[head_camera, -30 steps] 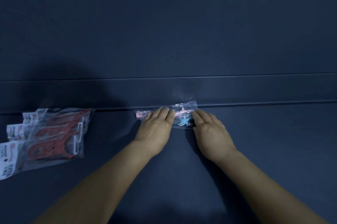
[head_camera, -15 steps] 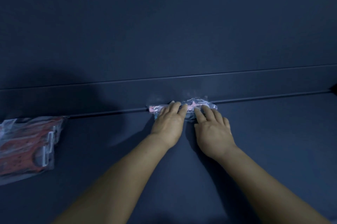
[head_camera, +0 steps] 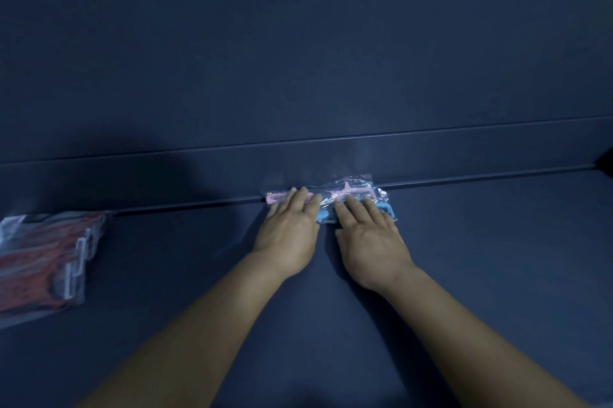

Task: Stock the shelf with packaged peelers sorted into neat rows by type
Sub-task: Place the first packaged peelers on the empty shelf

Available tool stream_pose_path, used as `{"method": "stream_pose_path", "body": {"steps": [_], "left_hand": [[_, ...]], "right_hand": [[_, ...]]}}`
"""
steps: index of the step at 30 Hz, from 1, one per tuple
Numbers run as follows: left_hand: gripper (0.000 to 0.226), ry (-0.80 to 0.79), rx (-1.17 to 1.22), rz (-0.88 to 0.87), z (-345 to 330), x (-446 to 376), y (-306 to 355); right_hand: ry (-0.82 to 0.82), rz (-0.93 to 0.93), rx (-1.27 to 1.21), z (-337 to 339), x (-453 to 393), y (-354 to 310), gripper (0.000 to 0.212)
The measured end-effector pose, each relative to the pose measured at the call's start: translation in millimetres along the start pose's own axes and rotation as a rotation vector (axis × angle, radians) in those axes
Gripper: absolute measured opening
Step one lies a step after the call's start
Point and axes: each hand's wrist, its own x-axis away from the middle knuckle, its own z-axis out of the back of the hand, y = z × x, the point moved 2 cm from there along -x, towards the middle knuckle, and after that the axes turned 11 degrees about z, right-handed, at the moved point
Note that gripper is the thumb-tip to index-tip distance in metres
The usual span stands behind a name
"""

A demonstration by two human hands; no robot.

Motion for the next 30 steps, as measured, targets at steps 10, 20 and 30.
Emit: {"method": "stream_pose_path", "body": {"steps": [10, 20, 30], "left_hand": [[0.052, -0.016, -0.068, 0.033, 7.3, 3.7, 2.3], [0.048, 0.159, -0.133, 0.152, 53.1, 73.1, -67.1], [0.043, 0.352, -0.143, 0.465, 121.8, 221.1, -211.0]], "right_hand": [[0.002, 0.025, -0.028, 0.8, -2.8, -7.4, 0.055], [0.093, 0.254, -0.006, 9.9, -5.4, -90.8, 0.055], [0.142, 0.626, -0.035, 9.1, 16.9, -285.6, 0.052]]}}
